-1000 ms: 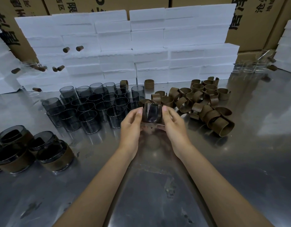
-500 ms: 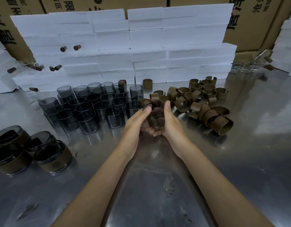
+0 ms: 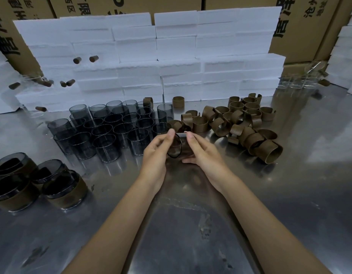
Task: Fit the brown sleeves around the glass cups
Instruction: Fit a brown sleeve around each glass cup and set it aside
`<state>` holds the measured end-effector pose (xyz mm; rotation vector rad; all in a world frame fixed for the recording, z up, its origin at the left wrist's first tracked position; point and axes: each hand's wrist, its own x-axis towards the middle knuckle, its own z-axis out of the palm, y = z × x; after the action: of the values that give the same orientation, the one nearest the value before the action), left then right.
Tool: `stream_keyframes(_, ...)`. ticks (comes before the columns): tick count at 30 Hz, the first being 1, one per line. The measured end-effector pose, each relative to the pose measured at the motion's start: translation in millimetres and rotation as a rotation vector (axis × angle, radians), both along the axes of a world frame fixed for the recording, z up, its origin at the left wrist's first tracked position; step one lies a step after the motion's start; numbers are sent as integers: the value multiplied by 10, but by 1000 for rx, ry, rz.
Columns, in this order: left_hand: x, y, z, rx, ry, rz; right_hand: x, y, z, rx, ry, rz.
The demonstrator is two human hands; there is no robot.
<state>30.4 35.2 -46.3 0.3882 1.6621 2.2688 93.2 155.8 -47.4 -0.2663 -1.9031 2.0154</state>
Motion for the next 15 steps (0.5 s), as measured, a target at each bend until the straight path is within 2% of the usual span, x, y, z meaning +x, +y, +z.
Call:
stream_keyframes(8,-57,4,-11,-9,-61,-101,-19,53,22,-259,-13,-36)
stream_keyframes(11,-71,-13,-3,36,-59,-141,-37,45,15,-284,-20,-67)
stream_keyframes(15,-29,21,17,-12,-1,-151,-66,21,6,-277,-33,-154)
